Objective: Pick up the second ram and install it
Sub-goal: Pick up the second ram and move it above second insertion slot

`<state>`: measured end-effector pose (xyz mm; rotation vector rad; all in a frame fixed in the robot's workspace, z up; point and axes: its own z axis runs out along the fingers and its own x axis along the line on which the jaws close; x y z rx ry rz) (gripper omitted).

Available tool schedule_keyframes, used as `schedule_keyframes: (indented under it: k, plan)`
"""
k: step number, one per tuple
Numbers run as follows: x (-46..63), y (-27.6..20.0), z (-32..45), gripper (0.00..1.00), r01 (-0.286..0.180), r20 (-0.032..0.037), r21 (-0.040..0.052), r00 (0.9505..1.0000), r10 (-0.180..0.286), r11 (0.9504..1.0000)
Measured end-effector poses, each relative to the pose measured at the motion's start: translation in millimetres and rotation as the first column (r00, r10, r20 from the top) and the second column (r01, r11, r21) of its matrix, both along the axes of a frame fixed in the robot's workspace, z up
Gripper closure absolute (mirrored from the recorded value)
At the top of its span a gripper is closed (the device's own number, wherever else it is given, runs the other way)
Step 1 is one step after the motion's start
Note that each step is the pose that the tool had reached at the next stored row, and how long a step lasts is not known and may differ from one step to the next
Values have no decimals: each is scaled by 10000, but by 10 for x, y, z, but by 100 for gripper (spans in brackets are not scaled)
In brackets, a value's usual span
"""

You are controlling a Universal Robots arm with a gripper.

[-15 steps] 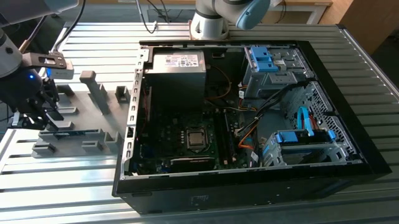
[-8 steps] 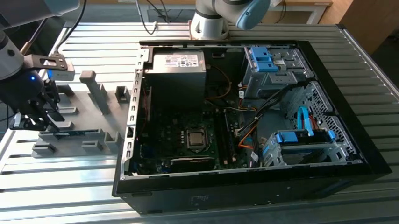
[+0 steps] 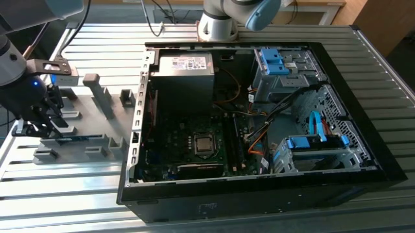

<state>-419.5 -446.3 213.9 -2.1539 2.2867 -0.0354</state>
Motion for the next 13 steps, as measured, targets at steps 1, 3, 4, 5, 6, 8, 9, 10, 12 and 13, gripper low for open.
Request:
schedule_keyframes:
  k: [1,3,4,5,6,8,9,10,12,13]
  plan:
    - [0,-2,-8,63,-5,20,-5,10000,5,10000]
    - [1,-5,-25,63,-17,57,-17,10000,17,10000]
    - [1,-6,-37,63,-21,66,-18,10000,21,10000]
    - [1,-6,-49,63,-21,66,-18,10000,22,10000]
    - [0,-8,-59,63,-21,65,-19,10000,21,10000]
    - [0,-13,-79,63,-21,65,-20,10000,21,10000]
    - [0,-16,-88,63,-21,65,-19,10000,21,10000]
    - [1,-19,-98,63,-21,65,-19,10000,21,10000]
    - [1,-31,-114,63,-21,65,-19,10000,22,10000]
    - [1,-39,-121,63,-21,66,-19,10000,21,10000]
